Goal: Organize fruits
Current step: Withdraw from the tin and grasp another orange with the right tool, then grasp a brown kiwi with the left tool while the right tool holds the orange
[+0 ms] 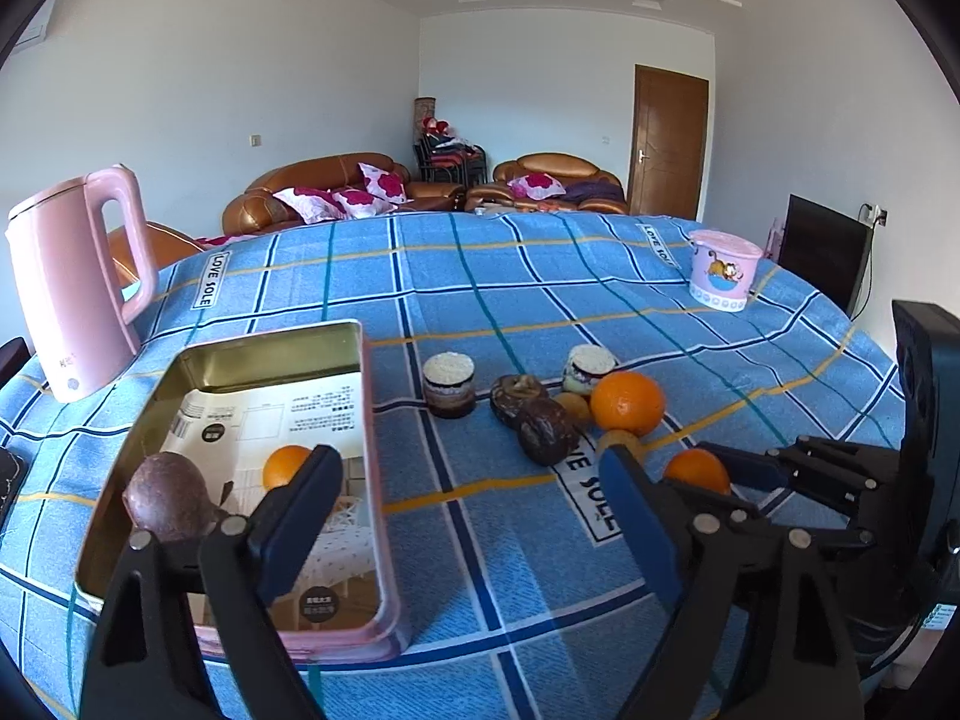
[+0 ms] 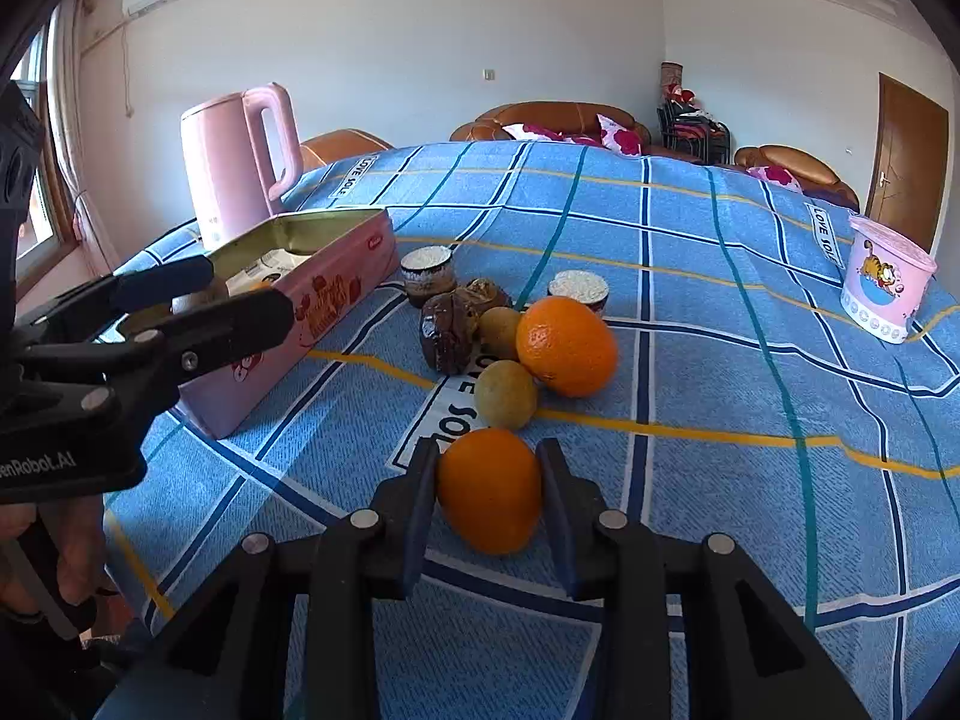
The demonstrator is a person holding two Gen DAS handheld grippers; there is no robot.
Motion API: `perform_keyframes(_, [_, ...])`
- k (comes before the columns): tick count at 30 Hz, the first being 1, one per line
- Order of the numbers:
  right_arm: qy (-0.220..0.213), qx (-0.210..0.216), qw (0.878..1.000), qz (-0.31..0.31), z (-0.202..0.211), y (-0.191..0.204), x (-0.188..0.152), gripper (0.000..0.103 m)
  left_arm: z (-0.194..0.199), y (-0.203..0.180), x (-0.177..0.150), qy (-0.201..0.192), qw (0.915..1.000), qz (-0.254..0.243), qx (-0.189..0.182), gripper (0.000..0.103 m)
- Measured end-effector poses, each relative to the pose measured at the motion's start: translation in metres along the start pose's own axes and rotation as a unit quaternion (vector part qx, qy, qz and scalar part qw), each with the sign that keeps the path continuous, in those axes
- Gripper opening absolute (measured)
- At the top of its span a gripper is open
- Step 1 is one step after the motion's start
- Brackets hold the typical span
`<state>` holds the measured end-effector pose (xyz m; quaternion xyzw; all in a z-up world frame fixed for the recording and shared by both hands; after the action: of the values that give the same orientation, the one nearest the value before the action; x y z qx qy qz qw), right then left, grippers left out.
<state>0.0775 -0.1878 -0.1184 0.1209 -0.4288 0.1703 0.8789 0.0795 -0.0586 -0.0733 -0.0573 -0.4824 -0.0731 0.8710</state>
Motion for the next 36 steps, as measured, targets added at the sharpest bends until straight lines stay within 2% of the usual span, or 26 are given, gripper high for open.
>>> perform_keyframes(5, [-0.031, -0.051, 0.998, -0.021, 0.012, -0.030, 0.011, 0.035, -0.012, -0.021, 0.001, 0.021, 0.9993, -0.005, -0.032, 0.074])
perform_keyframes(11, [-0.031, -0.082, 0.995, -0.053, 0.015, -0.063, 0.012, 0.035, -0.027, -0.051, -0.003, 0.052, 0.9965, -0.021, -0.062, 0.055])
perform_keyframes(13, [-0.033, -0.096, 0.994, -0.051, 0.018, -0.068, 0.013, 0.035, -0.032, -0.058, -0.005, 0.061, 0.9954, -0.027, -0.068, 0.051])
perform_keyframes(15, [-0.033, -0.093, 0.993, -0.059, 0.018, -0.073, 0.012, 0.035, -0.039, -0.065, -0.007, 0.072, 0.9942, -0.031, -0.073, 0.050])
perform_keyframes(17, [-0.034, -0.090, 0.993, -0.063, 0.018, -0.075, 0.012, 0.035, -0.046, -0.071, -0.009, 0.085, 0.9928, -0.033, -0.078, 0.041])
perform_keyframes(20, [-0.031, -0.084, 0.994, -0.064, 0.017, -0.075, 0.011, 0.035, -0.054, -0.077, -0.012, 0.102, 0.9908, -0.033, -0.083, 0.036])
perform_keyframes(32, [-0.013, -0.069, 0.995, -0.071, 0.011, -0.076, 0.008, 0.035, -0.076, -0.082, -0.010, 0.118, 0.9902, -0.042, -0.061, 0.034])
perform_keyframes(34, [-0.011, -0.068, 0.995, -0.069, 0.011, -0.076, 0.008, 0.035, -0.081, -0.081, -0.012, 0.132, 0.9887, -0.036, -0.061, 0.028])
perform_keyframes(36, [-0.011, -0.067, 0.995, -0.071, 0.010, -0.076, 0.008, 0.035, -0.080, -0.079, -0.012, 0.131, 0.9886, -0.028, -0.068, 0.028])
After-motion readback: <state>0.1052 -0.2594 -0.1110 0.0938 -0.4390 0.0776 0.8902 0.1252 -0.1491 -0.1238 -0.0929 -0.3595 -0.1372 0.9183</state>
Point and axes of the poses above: each gripper's, at about its wrist camera, not at the fingertips, and z roughly against the way its jaws point, y to its left, x to its top, the point moved 7 cm from there along -z, roughly the way its jaws point, and after that the axes turned 1 degree about -y, right-handed, at the moved point
